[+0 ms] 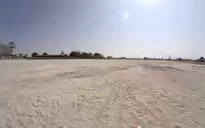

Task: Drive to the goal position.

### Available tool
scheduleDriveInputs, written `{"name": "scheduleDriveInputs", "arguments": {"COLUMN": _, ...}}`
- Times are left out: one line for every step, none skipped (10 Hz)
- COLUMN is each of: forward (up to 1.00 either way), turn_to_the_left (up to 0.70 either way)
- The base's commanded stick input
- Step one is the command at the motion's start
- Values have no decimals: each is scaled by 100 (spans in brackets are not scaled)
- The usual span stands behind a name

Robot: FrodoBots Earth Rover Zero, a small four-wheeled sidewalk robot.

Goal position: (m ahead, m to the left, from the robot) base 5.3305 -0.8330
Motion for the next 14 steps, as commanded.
{"name": "scheduleDriveInputs", "arguments": {"forward": 70, "turn_to_the_left": 0}}
{"name": "scheduleDriveInputs", "arguments": {"forward": 70, "turn_to_the_left": 0}}
{"name": "scheduleDriveInputs", "arguments": {"forward": 70, "turn_to_the_left": 0}}
{"name": "scheduleDriveInputs", "arguments": {"forward": 70, "turn_to_the_left": 0}}
{"name": "scheduleDriveInputs", "arguments": {"forward": 70, "turn_to_the_left": 0}}
{"name": "scheduleDriveInputs", "arguments": {"forward": 70, "turn_to_the_left": 0}}
{"name": "scheduleDriveInputs", "arguments": {"forward": 70, "turn_to_the_left": 0}}
{"name": "scheduleDriveInputs", "arguments": {"forward": 70, "turn_to_the_left": 0}}
{"name": "scheduleDriveInputs", "arguments": {"forward": 70, "turn_to_the_left": 0}}
{"name": "scheduleDriveInputs", "arguments": {"forward": 70, "turn_to_the_left": 0}}
{"name": "scheduleDriveInputs", "arguments": {"forward": 70, "turn_to_the_left": 0}}
{"name": "scheduleDriveInputs", "arguments": {"forward": 70, "turn_to_the_left": 0}}
{"name": "scheduleDriveInputs", "arguments": {"forward": 70, "turn_to_the_left": 0}}
{"name": "scheduleDriveInputs", "arguments": {"forward": 70, "turn_to_the_left": 0}}
